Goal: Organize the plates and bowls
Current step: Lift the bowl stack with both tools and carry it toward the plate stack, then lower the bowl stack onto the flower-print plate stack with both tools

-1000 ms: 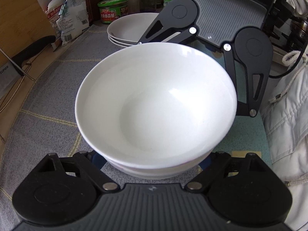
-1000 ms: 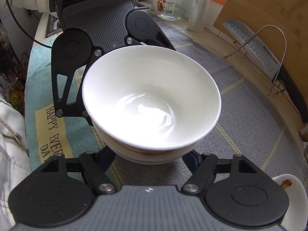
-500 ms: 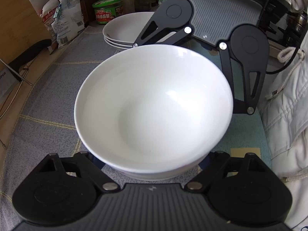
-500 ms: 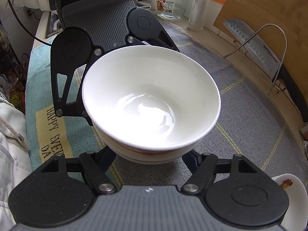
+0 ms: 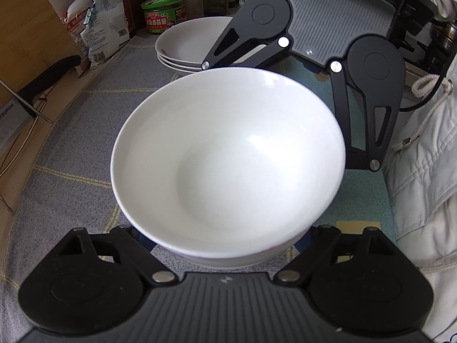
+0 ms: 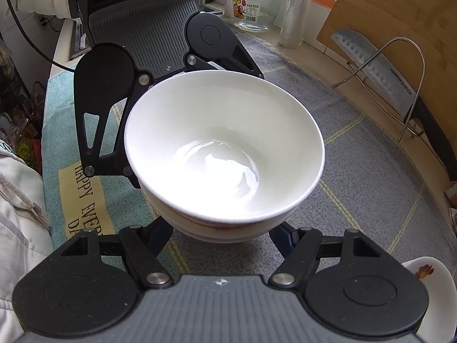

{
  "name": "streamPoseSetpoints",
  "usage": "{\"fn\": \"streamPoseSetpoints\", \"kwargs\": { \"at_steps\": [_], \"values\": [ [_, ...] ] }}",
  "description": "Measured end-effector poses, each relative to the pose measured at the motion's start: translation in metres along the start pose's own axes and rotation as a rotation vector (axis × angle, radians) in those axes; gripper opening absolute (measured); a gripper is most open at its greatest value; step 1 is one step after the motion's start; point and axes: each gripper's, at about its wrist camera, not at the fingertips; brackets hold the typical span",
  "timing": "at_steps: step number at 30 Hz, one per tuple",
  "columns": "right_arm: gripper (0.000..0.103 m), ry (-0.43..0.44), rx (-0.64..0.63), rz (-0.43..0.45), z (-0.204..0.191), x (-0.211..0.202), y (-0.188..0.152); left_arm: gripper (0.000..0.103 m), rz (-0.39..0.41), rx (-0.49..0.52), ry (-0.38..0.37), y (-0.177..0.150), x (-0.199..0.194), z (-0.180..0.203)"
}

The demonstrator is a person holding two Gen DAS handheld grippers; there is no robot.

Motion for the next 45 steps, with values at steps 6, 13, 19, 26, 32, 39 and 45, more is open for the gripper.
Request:
{"fn": "streamPoseSetpoints", "kwargs": {
  "at_steps": [6, 13, 19, 26, 32, 39, 45],
  "values": [
    [0.078, 0.000, -0.007, 0.013, -0.002, -0.013, -0.001, 0.089, -0.006, 0.001, 0.015, 0.001, -0.009, 0.000],
    [0.078, -0.001, -0.008, 0.031, 0.002, -0.036, -0.006, 0.089, -0.006, 0.009, 0.032, 0.011, -0.015, -0.007],
    [0.078, -0.033, -0.020, 0.049, 0.016, -0.058, -0.016, 0.089, -0.001, 0.030, 0.050, 0.041, -0.010, -0.013],
    [0.078, -0.084, 0.006, 0.079, 0.043, -0.089, -0.035, 0.089, 0.017, 0.085, 0.063, 0.083, 0.006, -0.027],
    [0.078, -0.122, 0.046, 0.082, 0.073, -0.111, -0.056, 0.089, 0.041, 0.140, 0.054, 0.115, 0.027, -0.042],
    [0.078, -0.174, 0.075, 0.076, 0.103, -0.123, -0.077, 0.089, 0.050, 0.181, 0.048, 0.142, 0.058, -0.051],
    [0.078, -0.191, 0.100, 0.064, 0.121, -0.123, -0.089, 0.089, 0.051, 0.199, 0.036, 0.154, 0.082, -0.060]
  ]
}}
Point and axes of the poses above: each gripper's, at about its wrist camera, not at the fingertips, and x roughly the way its jaws point, z to its right, y to its top, and after that the axes turned 13 degrees about x, right-handed
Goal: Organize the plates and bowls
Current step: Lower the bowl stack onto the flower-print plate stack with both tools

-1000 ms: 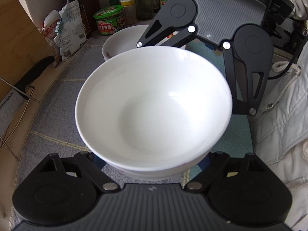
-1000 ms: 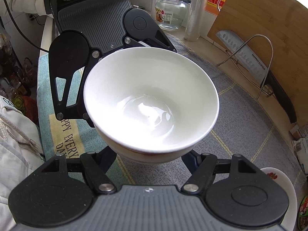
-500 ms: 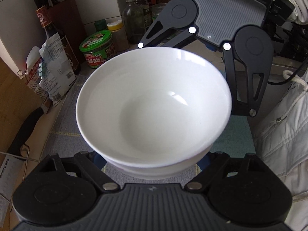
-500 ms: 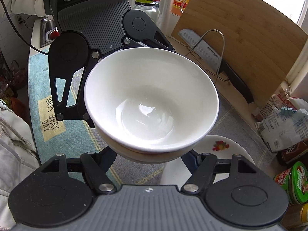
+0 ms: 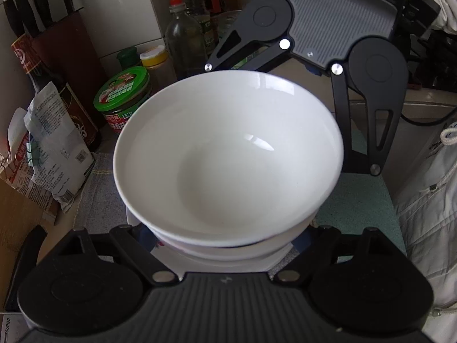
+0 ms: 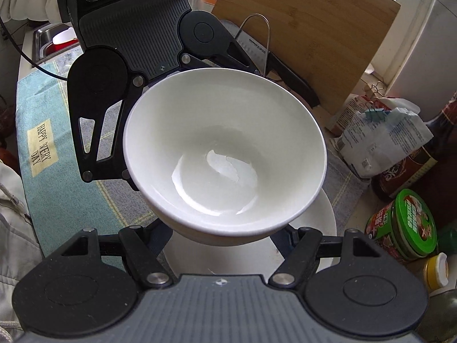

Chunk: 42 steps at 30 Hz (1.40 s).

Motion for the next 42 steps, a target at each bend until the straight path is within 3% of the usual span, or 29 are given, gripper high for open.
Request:
{"fn": "streamPoseSetpoints", "kwargs": {
  "at_steps": [22, 37, 42],
  "values": [
    [0.078, -0.042, 0.013, -0.049, 0.034, 0.018, -0.009, 0.089, 0.003, -0.043, -0.013, 0.003, 0.031, -0.022],
    [0.078, -0.053, -0.005, -0.065, 0.033, 0.022, -0.011, 0.089, 0.006, -0.068, -0.032, 0.005, 0.039, -0.022],
    [0.083, -0.076, -0.006, -0.049, 0.032, 0.021, -0.012, 0.090, 0.011, -0.105, -0.038, 0.002, 0.039, -0.025]
  ]
}}
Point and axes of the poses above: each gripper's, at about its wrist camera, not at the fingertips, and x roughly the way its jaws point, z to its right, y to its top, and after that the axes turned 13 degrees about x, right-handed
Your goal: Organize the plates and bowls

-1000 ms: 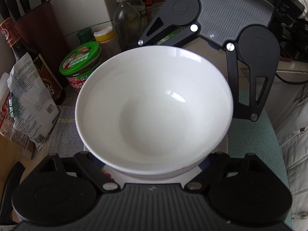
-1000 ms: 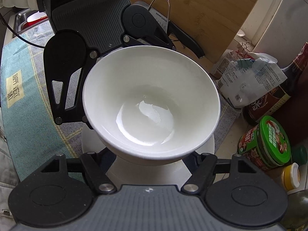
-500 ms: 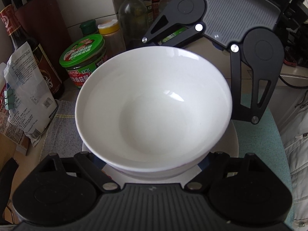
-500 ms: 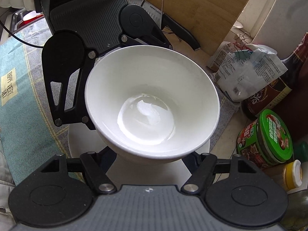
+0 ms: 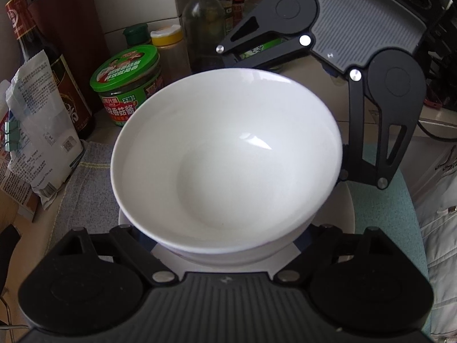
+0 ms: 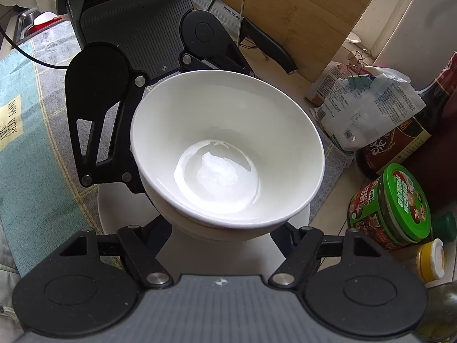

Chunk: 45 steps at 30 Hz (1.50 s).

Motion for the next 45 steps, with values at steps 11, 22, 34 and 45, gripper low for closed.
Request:
{"fn": "streamPoseSetpoints", "kwargs": {
  "at_steps": [11, 22, 34, 45],
  "values": [
    [0.101, 0.009, 0.020, 0.035, -0.004, -0.007, -0.003, 0.097, -0.005, -0.030, 0.107, -0.007, -0.016, 0.010],
    [0.103, -0.053, 0.050, 0.029, -0.014, -0.021, -0.014, 0.102, 0.036, -0.241, 0.420, -0.031, -0.077, 0.056],
    [0.103, -0.326, 0.528, -0.001, -0.070, -0.037, -0.021, 0.102, 0.098, -0.586, 0.612, -0.063, -0.115, 0.124],
    [0.103, -0.447, 1.010, 0.094, -0.127, -0.090, -0.034, 0.102, -0.036, -0.778, 0.678, -0.050, -0.164, 0.146]
  ]
}}
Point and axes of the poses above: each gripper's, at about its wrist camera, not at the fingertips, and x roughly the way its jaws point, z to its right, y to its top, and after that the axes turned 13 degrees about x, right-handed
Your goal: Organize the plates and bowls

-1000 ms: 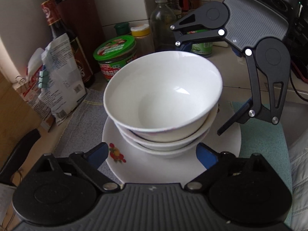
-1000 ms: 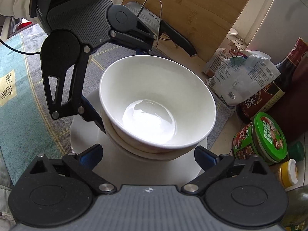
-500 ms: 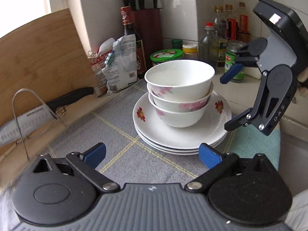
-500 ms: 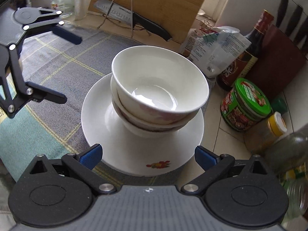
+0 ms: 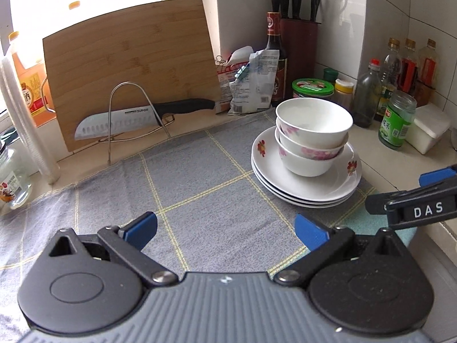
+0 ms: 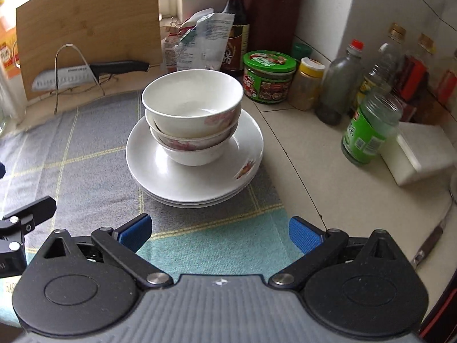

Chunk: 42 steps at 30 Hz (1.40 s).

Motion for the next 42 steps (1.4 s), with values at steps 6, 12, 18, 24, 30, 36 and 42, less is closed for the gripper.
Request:
{"fn": "streamPoseSetpoints", "kwargs": {
  "at_steps": [6, 12, 18, 24, 30, 36, 42],
  "values": [
    [0.103, -0.013, 0.030, 0.054, -0.007, -0.022, -0.006, 0.102, 0.001, -0.034, -0.011, 0.003, -0.015, -0.006],
    [0.103, -0.010, 0.050, 0.090, -0.006, -0.033, -0.006, 0.102, -0.009, -0.048, 0.004, 0.005, -0.020, -0.003],
    [0.103, -0.003, 0.042, 0.093, -0.005, -0.037, -0.007, 0.102, -0.008, -0.054, 0.007, 0.007, -0.022, 0.002],
    [0.103, 0.003, 0.038, 0.103, -0.002, -0.041, -0.007, 0.102, -0.005, -0.057, 0.014, 0.010, -0.025, 0.005],
    [0.103, 0.007, 0.035, 0.106, -0.001, -0.044, -0.007, 0.102, -0.002, -0.059, 0.018, 0.012, -0.028, 0.007],
    [0.103, 0.014, 0.033, 0.110, -0.001, -0.047, -0.007, 0.102, -0.003, -0.058, 0.020, 0.012, -0.030, 0.009],
    [0.103, 0.011, 0.030, 0.113, -0.001, -0.048, -0.007, 0.102, 0.001, -0.061, 0.019, 0.012, -0.031, 0.009]
  ]
}}
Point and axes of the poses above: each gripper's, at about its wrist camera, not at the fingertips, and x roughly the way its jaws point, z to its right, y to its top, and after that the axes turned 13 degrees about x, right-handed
